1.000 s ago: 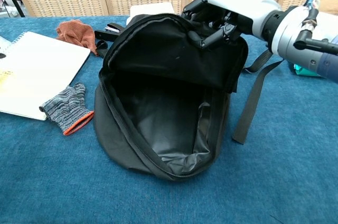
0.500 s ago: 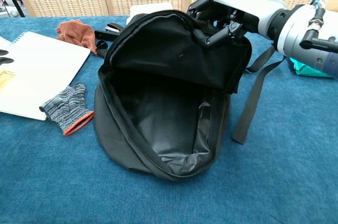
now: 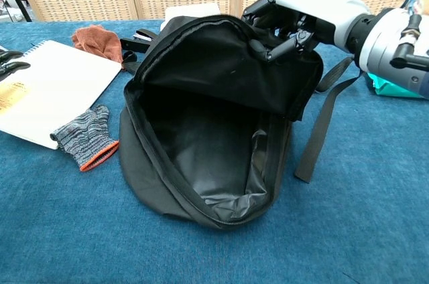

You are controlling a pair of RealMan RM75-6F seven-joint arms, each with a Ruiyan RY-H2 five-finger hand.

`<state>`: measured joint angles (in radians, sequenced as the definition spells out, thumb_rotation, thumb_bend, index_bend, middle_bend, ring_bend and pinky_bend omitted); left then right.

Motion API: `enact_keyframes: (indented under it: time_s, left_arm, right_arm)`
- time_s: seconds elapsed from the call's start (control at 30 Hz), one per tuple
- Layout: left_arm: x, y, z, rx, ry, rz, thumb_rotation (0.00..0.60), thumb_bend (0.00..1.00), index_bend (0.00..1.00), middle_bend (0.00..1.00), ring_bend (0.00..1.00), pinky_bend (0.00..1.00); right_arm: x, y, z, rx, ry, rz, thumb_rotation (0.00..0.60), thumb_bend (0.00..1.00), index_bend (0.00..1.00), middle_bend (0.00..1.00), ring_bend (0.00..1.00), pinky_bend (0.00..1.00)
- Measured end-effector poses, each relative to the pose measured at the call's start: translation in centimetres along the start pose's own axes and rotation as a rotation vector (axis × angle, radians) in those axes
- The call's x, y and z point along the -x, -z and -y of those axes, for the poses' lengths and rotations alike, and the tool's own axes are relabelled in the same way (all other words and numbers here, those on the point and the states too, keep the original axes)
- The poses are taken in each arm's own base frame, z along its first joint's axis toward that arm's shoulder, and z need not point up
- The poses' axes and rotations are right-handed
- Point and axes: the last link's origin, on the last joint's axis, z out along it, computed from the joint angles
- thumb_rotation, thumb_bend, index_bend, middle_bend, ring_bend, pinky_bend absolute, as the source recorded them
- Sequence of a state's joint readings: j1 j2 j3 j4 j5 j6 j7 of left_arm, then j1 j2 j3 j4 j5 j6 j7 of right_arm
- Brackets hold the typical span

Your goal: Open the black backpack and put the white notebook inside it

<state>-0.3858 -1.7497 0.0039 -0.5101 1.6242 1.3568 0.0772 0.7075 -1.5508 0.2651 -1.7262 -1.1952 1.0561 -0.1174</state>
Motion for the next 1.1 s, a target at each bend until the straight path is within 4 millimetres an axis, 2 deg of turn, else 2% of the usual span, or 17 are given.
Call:
enact_keyframes:
  time_s: [0.1,0.17,0.27,0.37,0.63,0.73,0.9,1.1]
  left_arm:
    - [0.0,-0.3,-0.1,0.01,-0.011,-0.004,0.6,0.32,0.18,0.04,0.14,0.23]
    - [0.0,-0.5,-0.2,0.017,-0.017,-0.007,0.6,0.36,0.25,0.1,0.22,0.29]
    - [-0.1,-0.6,-0.2,0.023,-0.02,-0.013,0.6,0.45,0.36,0.19,0.35,0.44]
    - [-0.2,-0.6,-0.3,0.033,-0.012,-0.021,0.6,0.49,0.48,0.29,0.42,0.53]
    - [-0.5,-0.7,-0.1,0.057,0.003,-0.054,0.6,0.5,0.8,0.59,0.57,0.62]
    - [-0.9,-0.6,0.0,0.069,0.015,-0.088,0.6,0.51,0.86,0.65,0.61,0.64]
    - [-2.2,-0.5,-0.2,0.1,0.062,-0.177,0.6,0.51,0.87,0.66,0.62,0.65]
    - [-4.7,0.0,-0.5,0.156,0.155,-0.357,0.6,0.51,0.88,0.66,0.62,0.65]
  right_arm:
    - [-0.1,0.0,0.1,-0.004,-0.001,0.0,0.6,0.61,0.64,0.59,0.54,0.61]
    - [-0.1,0.0,0.2,-0.007,-0.002,0.0,0.6,0.61,0.64,0.59,0.55,0.61]
    - [-0.2,0.0,0.3,-0.01,-0.001,0.001,0.6,0.61,0.64,0.59,0.55,0.61]
    - [-0.2,0.0,0.3,-0.01,-0.002,0.003,0.6,0.61,0.64,0.59,0.55,0.61]
    - [0.2,0.1,0.2,-0.006,-0.01,0.013,0.6,0.61,0.64,0.59,0.55,0.61]
    - [0.3,0.1,0.2,-0.006,-0.013,0.016,0.6,0.61,0.64,0.6,0.55,0.61]
    - [0.2,0.0,0.1,0.008,-0.037,0.02,0.6,0.61,0.64,0.6,0.55,0.61]
    - [-0.3,-0.4,-0.1,0.034,-0.064,0.02,0.6,0.61,0.64,0.6,0.55,0.61]
